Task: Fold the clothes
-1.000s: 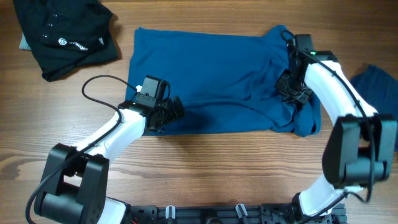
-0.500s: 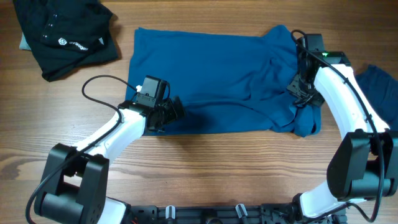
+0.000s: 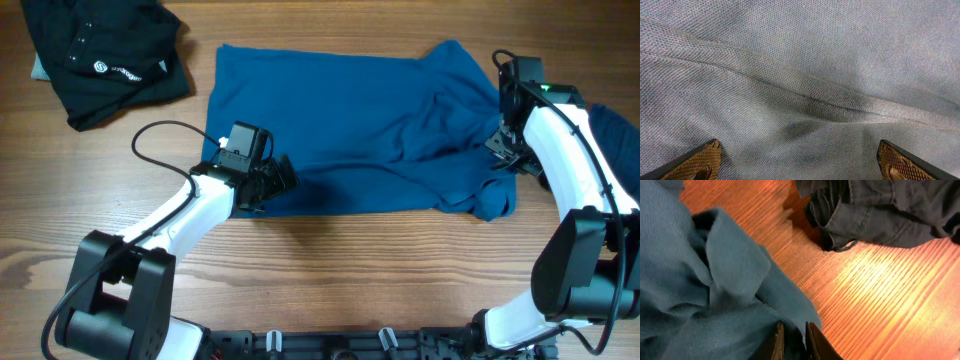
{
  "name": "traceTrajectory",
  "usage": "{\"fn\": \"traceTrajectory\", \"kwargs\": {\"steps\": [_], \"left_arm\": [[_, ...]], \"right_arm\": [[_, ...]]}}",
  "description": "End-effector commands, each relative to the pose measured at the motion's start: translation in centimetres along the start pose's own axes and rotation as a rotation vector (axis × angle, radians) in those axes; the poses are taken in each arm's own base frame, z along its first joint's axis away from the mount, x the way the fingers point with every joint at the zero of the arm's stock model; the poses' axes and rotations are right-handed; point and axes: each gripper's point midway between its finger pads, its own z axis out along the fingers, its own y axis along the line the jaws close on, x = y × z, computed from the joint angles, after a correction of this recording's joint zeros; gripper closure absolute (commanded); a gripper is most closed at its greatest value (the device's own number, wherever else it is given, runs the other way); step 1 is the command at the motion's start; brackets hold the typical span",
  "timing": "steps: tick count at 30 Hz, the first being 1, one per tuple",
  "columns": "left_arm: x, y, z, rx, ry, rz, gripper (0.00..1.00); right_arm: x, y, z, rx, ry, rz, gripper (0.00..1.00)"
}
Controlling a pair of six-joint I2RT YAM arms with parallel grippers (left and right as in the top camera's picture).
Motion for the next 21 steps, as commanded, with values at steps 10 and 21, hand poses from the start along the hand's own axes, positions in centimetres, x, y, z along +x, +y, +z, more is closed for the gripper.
{"fn": "traceTrajectory", "kwargs": {"steps": [10,21], "left_arm": [[0.4,0.1,0.3,-0.008,0.018,0.004,0.0],[0.1,-0.2,0.3,0.002,0.007,0.006,0.0]], "right_arm": [[-2.7,-3.5,-2.1,0.139,-0.124,0.118,0.73],[-1.4,6.0,-15.3,-0.642,-0.106,-0.281,0.57]]}}
